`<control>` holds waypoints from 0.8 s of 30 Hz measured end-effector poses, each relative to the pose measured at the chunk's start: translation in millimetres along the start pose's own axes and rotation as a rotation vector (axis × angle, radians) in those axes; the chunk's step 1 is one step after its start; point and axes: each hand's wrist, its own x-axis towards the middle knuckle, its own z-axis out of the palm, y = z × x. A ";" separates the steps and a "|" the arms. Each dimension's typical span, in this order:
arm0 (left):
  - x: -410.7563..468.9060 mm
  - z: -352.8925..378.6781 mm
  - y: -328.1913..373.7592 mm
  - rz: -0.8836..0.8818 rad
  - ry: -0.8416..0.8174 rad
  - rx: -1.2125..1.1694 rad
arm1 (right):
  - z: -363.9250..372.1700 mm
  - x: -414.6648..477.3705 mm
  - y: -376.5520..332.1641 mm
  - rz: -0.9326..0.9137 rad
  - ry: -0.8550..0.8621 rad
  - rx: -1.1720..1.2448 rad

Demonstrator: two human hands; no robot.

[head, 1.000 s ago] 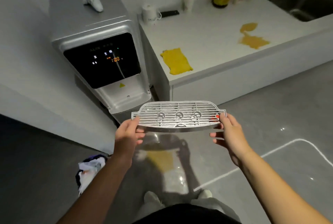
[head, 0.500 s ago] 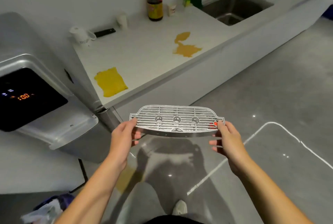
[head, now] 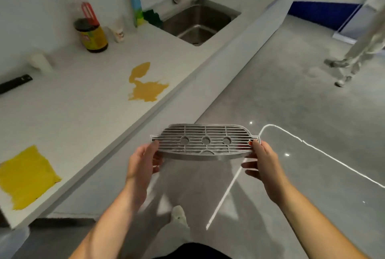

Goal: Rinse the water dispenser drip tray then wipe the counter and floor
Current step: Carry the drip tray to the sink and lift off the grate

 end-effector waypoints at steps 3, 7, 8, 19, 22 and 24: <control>42.4 35.1 23.1 0.004 -0.016 0.007 | -6.9 43.7 -25.7 0.008 0.044 0.018; 92.8 79.7 52.6 -0.014 -0.083 0.047 | -19.7 99.9 -59.3 0.020 0.076 0.037; 105.0 90.8 58.1 -0.027 -0.090 0.047 | -23.7 114.1 -66.1 0.025 0.075 0.040; 244.8 232.4 106.5 -0.011 0.031 0.036 | -57.9 310.7 -162.4 -0.032 0.017 0.010; 282.9 268.9 126.7 -0.014 0.071 0.016 | -64.1 369.9 -200.5 -0.046 -0.034 -0.013; 308.5 291.5 139.6 -0.029 0.110 0.023 | -65.3 406.3 -223.5 -0.044 -0.052 -0.032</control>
